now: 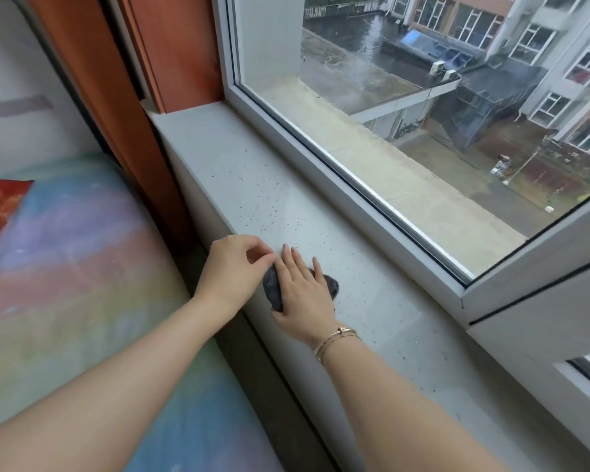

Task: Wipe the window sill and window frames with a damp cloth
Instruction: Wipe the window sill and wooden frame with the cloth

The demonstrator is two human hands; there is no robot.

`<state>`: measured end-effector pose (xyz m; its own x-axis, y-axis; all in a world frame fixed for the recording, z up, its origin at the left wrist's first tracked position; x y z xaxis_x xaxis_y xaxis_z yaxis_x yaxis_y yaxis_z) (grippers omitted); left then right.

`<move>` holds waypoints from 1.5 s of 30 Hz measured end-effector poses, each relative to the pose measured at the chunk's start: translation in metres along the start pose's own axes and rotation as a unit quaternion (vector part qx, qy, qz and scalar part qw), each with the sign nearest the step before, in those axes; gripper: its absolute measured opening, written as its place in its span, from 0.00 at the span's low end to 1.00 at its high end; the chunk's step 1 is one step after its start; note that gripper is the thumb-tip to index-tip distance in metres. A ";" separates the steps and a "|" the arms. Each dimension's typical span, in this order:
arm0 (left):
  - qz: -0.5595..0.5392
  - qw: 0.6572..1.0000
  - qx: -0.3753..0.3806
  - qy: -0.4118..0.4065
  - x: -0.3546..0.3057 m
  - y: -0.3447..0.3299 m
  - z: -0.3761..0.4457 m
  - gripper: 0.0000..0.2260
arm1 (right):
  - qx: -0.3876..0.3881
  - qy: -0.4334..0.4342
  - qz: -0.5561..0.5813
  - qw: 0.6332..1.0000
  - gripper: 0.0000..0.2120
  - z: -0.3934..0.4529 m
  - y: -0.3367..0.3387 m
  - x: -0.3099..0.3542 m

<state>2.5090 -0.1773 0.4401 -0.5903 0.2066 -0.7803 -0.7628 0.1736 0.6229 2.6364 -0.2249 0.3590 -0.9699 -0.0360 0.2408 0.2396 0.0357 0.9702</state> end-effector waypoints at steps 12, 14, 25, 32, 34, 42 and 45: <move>-0.018 0.997 0.076 0.010 -0.009 -0.005 0.034 0.06 | -0.187 -0.321 0.013 0.928 0.17 -0.144 0.018 -0.060; -0.031 0.995 0.096 -0.007 -0.019 -0.011 0.041 0.06 | -0.198 -0.474 -0.036 0.857 0.15 -0.150 0.027 -0.066; -0.039 0.989 0.128 -0.069 -0.005 0.001 0.075 0.06 | -0.156 -0.518 0.043 0.840 0.28 -0.017 0.014 -0.046; -0.036 0.990 0.123 -0.053 -0.003 0.002 0.084 0.07 | -0.146 -0.318 0.096 0.932 0.27 -0.051 0.018 -0.015; -0.040 0.991 0.120 -0.049 -0.005 0.001 0.087 0.07 | -0.146 -0.406 0.062 0.900 0.27 -0.091 0.017 -0.025; -0.041 0.993 0.101 -0.045 0.002 0.002 0.098 0.07 | -0.113 -0.439 0.044 0.890 0.30 -0.047 0.014 -0.051; -0.048 0.993 0.101 -0.035 0.008 0.003 0.103 0.06 | -0.100 -0.372 0.044 0.922 0.29 -0.013 0.017 -0.062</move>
<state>2.5292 -0.0755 0.4417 -0.4923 0.2450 -0.8352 -0.7421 0.3834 0.5499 2.7010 -0.2353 0.3612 -0.6895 0.6566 0.3058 0.2487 -0.1819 0.9514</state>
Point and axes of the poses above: each hand's wrist, its own z-axis towards the middle knuckle, its own y-axis out of the back of the hand, x = y × z, the point moved 1 cm from there along z, towards the middle knuckle
